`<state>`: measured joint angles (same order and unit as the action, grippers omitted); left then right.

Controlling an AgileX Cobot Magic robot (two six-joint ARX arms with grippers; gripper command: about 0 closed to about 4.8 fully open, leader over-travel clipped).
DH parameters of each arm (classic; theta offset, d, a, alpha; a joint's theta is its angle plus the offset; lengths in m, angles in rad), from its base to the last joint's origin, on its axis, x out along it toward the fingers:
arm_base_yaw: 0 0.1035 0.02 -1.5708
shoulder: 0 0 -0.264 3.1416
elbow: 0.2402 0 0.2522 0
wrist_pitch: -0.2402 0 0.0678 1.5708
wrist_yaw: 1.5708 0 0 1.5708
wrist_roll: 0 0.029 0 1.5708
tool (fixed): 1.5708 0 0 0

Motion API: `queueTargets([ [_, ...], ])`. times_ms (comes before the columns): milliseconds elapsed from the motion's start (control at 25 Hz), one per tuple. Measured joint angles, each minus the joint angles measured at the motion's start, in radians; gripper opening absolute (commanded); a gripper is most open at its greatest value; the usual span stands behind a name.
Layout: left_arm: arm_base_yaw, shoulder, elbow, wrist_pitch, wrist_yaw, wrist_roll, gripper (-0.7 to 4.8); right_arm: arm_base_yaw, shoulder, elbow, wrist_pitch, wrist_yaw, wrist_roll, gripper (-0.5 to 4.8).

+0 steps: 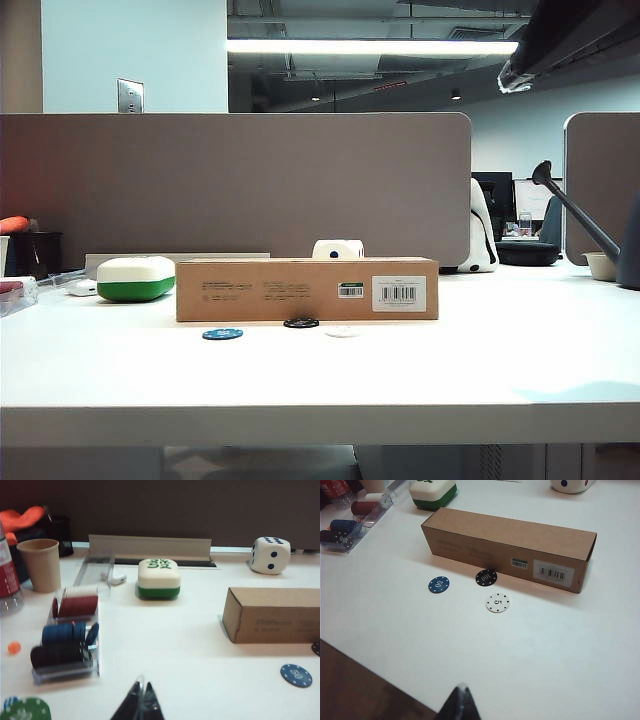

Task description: Push the chip with the highest value in the row forward next to the rectangular box.

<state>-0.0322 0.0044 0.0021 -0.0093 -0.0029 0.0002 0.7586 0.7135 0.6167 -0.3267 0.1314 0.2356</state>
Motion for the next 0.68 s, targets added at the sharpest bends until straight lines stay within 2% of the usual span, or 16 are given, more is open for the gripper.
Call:
queueTargets([
  [120,0.000,-0.002,0.001,0.035,0.000,0.021,-0.05,0.000,0.000,0.000,0.000,0.000,0.000,-0.09],
  [680,0.000,-0.002,0.001,0.058,0.000,0.026,-0.05,0.000,0.000,0.000,0.000,0.000,0.000,-0.09],
])
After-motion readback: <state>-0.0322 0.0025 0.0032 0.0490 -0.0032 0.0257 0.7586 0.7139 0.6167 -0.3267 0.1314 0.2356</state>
